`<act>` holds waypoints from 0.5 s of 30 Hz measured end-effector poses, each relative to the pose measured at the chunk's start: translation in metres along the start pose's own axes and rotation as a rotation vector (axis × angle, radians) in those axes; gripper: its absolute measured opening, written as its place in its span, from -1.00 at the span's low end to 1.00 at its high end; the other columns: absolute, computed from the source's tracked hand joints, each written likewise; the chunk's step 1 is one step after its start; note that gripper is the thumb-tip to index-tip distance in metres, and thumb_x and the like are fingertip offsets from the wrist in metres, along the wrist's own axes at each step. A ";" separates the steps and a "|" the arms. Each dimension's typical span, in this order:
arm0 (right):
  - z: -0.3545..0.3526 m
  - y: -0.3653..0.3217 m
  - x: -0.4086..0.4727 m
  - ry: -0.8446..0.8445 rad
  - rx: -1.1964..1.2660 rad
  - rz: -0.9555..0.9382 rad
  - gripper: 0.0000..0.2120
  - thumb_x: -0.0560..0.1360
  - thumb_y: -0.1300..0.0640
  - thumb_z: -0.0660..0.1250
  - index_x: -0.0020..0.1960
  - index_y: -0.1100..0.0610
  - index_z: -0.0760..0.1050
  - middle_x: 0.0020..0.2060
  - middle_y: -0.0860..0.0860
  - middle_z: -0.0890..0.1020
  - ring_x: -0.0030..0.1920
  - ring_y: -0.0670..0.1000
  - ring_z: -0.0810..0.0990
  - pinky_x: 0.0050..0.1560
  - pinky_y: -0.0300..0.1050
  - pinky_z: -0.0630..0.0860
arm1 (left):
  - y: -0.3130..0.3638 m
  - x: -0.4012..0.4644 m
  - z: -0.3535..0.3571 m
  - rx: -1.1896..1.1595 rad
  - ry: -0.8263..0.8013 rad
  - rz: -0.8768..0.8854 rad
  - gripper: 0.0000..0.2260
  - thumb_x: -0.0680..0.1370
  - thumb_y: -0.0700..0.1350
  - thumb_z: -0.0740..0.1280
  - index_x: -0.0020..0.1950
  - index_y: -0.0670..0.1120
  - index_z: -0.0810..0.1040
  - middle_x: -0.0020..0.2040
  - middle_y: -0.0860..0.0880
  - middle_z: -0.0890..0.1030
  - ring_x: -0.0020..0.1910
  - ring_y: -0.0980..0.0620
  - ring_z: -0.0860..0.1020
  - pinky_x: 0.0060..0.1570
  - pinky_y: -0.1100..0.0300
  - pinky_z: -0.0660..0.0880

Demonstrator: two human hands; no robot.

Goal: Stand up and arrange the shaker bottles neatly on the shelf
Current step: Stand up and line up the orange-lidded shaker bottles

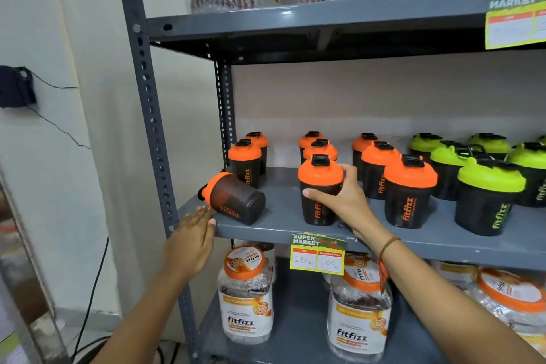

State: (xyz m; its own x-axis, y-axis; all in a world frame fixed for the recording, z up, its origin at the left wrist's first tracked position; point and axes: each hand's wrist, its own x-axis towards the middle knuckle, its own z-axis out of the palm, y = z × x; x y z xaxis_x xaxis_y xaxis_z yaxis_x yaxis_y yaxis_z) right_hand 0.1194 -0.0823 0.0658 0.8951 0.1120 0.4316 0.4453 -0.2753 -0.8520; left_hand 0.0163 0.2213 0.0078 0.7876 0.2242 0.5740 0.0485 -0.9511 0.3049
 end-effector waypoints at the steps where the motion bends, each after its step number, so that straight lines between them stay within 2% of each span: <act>1: -0.001 -0.001 -0.002 -0.012 -0.001 -0.012 -0.07 0.14 -0.32 0.58 0.34 -0.24 0.12 0.30 -0.05 0.44 0.28 0.04 0.46 0.23 0.01 0.47 | 0.001 0.000 0.000 0.007 -0.002 0.001 -0.65 0.64 -0.09 0.13 0.38 -0.17 0.42 0.36 -0.17 0.47 0.37 -0.15 0.40 0.37 0.00 0.24; 4: -0.004 -0.008 -0.015 0.097 0.008 -0.108 -0.06 0.20 -0.32 0.54 0.41 -0.22 0.11 0.31 -0.13 0.36 0.36 -0.02 0.36 0.27 -0.08 0.33 | 0.002 0.000 -0.001 0.012 0.008 0.002 -0.66 0.64 -0.10 0.13 0.37 -0.18 0.43 0.36 -0.17 0.48 0.36 -0.15 0.40 0.35 0.04 0.20; 7: -0.004 -0.029 -0.027 0.360 -0.034 -0.291 -0.19 0.32 -0.26 0.45 0.45 0.00 0.24 0.36 -0.04 0.39 0.42 0.02 0.31 0.42 0.07 0.30 | 0.002 0.000 -0.002 0.013 0.000 0.021 -0.66 0.65 -0.09 0.11 0.38 -0.18 0.42 0.37 -0.17 0.46 0.38 -0.13 0.39 0.36 0.10 0.14; 10: 0.002 -0.061 -0.028 0.521 -0.176 -0.518 -0.36 0.43 -0.07 0.43 0.41 0.14 0.34 0.31 0.05 0.44 0.38 0.06 0.35 0.41 0.15 0.28 | 0.000 -0.002 -0.003 0.008 -0.002 0.029 -0.65 0.65 -0.08 0.10 0.38 -0.18 0.42 0.37 -0.17 0.46 0.38 -0.14 0.39 0.36 0.09 0.15; 12: 0.014 -0.082 -0.023 0.498 -0.261 -0.613 -0.43 0.44 -0.02 0.42 0.39 0.12 0.37 0.29 0.03 0.45 0.39 0.08 0.33 0.42 0.08 0.29 | -0.001 -0.002 -0.003 0.013 -0.001 0.035 -0.63 0.65 -0.05 0.07 0.38 -0.17 0.42 0.37 -0.17 0.47 0.37 -0.14 0.40 0.35 0.11 0.13; 15: 0.043 -0.104 -0.013 0.352 -0.410 -0.696 -0.50 0.44 -0.08 0.38 0.32 0.09 0.45 0.23 0.03 0.51 0.32 0.09 0.39 0.35 -0.02 0.33 | -0.005 -0.002 -0.002 0.033 0.005 0.062 -0.61 0.64 -0.03 0.05 0.37 -0.17 0.43 0.35 -0.17 0.49 0.35 -0.13 0.42 0.35 0.12 0.13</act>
State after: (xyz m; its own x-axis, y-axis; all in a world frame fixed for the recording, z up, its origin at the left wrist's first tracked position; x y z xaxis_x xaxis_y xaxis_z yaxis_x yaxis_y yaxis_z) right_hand 0.0623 -0.0137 0.1361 0.3349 0.1001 0.9369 0.7827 -0.5831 -0.2175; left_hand 0.0130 0.2262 0.0065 0.7866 0.1655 0.5948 0.0196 -0.9696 0.2438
